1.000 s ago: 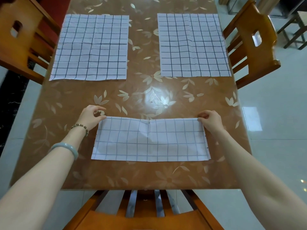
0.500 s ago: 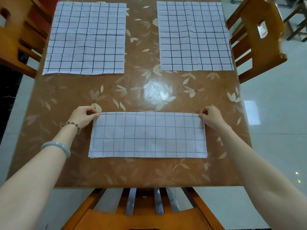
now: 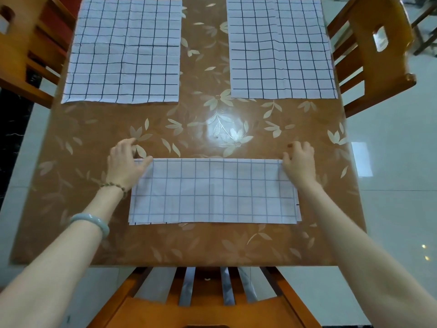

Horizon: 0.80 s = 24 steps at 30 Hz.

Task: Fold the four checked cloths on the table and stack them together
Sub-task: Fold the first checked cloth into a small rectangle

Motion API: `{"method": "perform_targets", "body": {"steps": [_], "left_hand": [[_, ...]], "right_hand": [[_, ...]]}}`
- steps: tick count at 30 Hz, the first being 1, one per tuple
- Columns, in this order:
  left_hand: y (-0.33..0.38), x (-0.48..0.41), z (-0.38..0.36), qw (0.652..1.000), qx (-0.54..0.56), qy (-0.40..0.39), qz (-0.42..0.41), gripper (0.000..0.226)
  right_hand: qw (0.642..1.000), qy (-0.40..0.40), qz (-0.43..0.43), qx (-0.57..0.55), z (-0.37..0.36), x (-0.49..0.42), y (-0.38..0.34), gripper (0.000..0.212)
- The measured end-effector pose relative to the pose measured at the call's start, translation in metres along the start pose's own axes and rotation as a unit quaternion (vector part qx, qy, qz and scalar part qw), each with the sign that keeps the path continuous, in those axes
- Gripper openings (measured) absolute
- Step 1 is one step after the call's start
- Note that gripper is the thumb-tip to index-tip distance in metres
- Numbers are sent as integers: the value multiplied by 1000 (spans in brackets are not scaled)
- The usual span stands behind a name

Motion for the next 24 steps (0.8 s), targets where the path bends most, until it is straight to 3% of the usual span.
{"method": "perform_targets", "body": {"steps": [2, 5, 8, 14, 24], "left_hand": [[27, 26, -20, 993, -22, -5, -117, 64], [61, 63, -65, 957, -93, -80, -262, 67], [77, 74, -93, 951, -140, -105, -253, 68], [81, 78, -105, 963, -164, -106, -187, 71], [77, 76, -108, 966, -140, -99, -195, 72]], "right_hand": [[994, 52, 96, -2, -21, 27, -34, 32], [971, 12, 241, 4, -69, 75, -90, 39], [951, -63, 294, 67, -105, 105, -129, 50], [947, -126, 258, 144, -132, 92, -118, 60], [968, -99, 132, 187, -69, 41, -1, 65]]}}
Point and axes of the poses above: each hand's wrist, its own x-axis away from the middle knuckle, its own z-axis out of the back of the hand, y = z × x, the point moved 2 cm from there along -x, towards the middle knuckle, and after that the axes turned 2 degrees about -z, right-handed, at the moved point
